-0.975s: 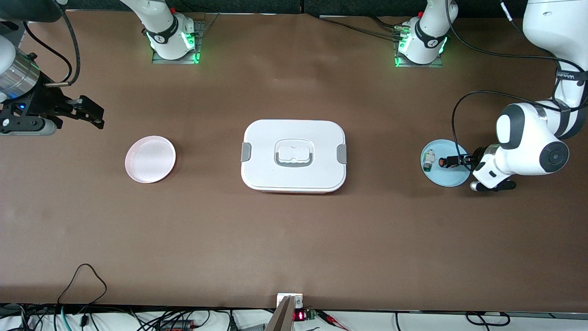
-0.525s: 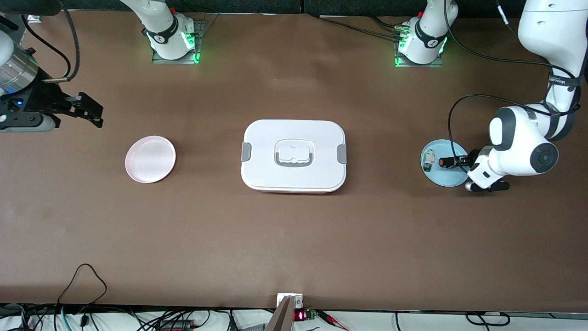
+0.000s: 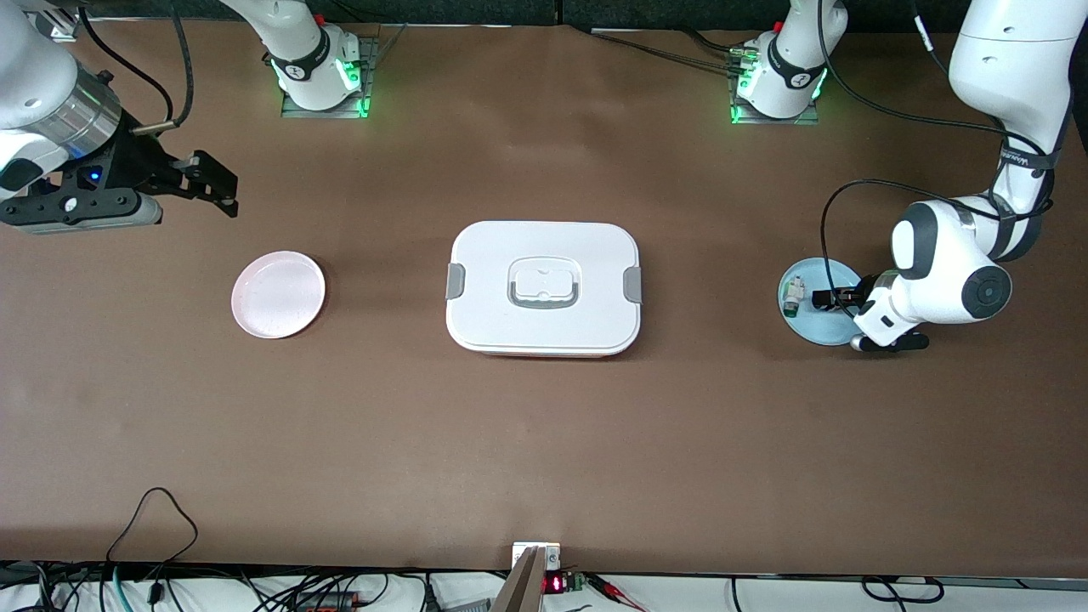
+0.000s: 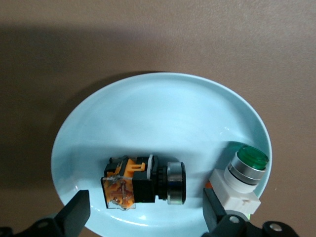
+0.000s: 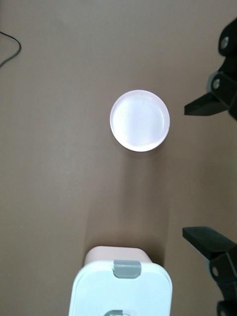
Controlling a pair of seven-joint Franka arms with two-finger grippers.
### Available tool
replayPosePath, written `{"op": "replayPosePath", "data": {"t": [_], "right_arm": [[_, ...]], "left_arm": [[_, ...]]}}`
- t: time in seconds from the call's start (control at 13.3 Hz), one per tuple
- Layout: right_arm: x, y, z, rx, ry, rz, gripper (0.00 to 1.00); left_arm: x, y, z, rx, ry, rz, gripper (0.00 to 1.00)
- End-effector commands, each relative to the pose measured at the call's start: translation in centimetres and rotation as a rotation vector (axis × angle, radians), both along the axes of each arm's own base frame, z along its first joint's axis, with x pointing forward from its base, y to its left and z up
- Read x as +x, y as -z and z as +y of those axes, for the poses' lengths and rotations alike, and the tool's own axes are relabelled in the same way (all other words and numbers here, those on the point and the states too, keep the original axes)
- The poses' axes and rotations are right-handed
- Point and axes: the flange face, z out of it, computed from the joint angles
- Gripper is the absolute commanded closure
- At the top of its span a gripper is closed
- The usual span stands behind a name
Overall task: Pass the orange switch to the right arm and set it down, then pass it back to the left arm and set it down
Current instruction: 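Reach the left gripper to the orange switch on the blue plate and grasp it, then lift the switch with the left gripper while the right gripper approaches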
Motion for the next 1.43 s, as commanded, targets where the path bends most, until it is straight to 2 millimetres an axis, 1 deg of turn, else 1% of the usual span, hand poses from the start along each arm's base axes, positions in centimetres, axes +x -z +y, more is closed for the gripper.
{"op": "replayPosePath", "data": {"t": [0.0, 0.07, 0.15, 0.22, 0.3, 0.38, 0.53, 0.6, 0.67, 0.75, 0.82, 0.9, 1.05, 1.12, 1.2, 1.27, 1.35], "right_arm": [[-0.6, -0.2, -0.6, 0.042, 0.013, 0.038, 0.00], [-0.5, 0.0, -1.4, 0.050, 0.028, 0.048, 0.00], [-0.3, 0.0, -2.4, 0.050, 0.045, 0.049, 0.00], [-0.2, 0.1, -3.1, 0.052, 0.057, 0.050, 0.00], [0.0, 0.2, -3.8, 0.051, 0.068, 0.050, 0.00], [0.1, 0.1, -4.6, 0.053, 0.060, 0.047, 0.01], [0.4, 0.4, -6.1, 0.053, 0.028, 0.048, 0.01], [0.5, 0.3, -6.6, 0.055, 0.034, 0.047, 0.01], [0.6, 0.4, -6.7, 0.060, 0.041, 0.047, 0.01], [0.6, 0.3, -6.1, 0.115, 0.042, 0.044, 0.01], [0.6, 0.0, -5.3, 0.214, 0.058, 0.052, 0.01], [1.0, 0.5, -4.6, 0.285, 0.065, 0.064, 0.01], [2.0, 1.0, -3.2, 0.424, 0.083, 0.064, 0.00], [2.7, 1.5, -2.6, 0.514, 0.100, 0.067, 0.00], [3.4, 2.2, -1.9, 0.594, 0.113, 0.082, 0.01], [4.0, 2.4, -1.3, 0.667, 0.127, 0.087, 0.00], [4.3, 2.3, -0.5, 0.733, 0.135, 0.087, 0.01]], "left_arm": [[-0.2, 0.4, 0.2, -0.011, 0.012, -0.009, 0.00], [-0.2, 0.4, 0.2, -0.011, 0.012, -0.009, 0.01], [-0.2, 0.4, 0.2, -0.010, 0.014, -0.009, 0.08], [-0.2, 0.4, 0.2, -0.011, 0.015, -0.009, 0.18], [-0.2, 0.4, 0.5, -0.014, 0.020, -0.010, 0.33], [-0.2, 0.4, 0.5, -0.023, 0.046, -0.012, 0.52], [-0.2, 0.2, 0.6, -0.028, 0.061, -0.011, 0.76], [0.0, -0.1, 0.6, -0.028, 0.063, -0.017, 0.83], [0.1, -0.5, 0.6, -0.028, 0.063, -0.020, 0.86], [0.2, -0.9, 0.6, -0.027, 0.063, -0.026, 0.89], [0.4, -1.8, 0.6, -0.027, 0.065, -0.031, 0.96], [0.7, -3.3, 0.3, -0.027, 0.072, -0.032, 0.99], [1.8, -7.2, -0.7, -0.031, 0.095, -0.029, 1.00], [2.4, -9.1, -1.5, -0.039, 0.112, -0.021, 1.00], [2.8, -11.0, -1.8, -0.044, 0.118, -0.008, 1.00], [3.1, -13.4, -2.4, -0.051, 0.131, 0.011, 1.00], [3.7, -15.7, -4.2, -0.062, 0.152, 0.028, 1.00]]}}
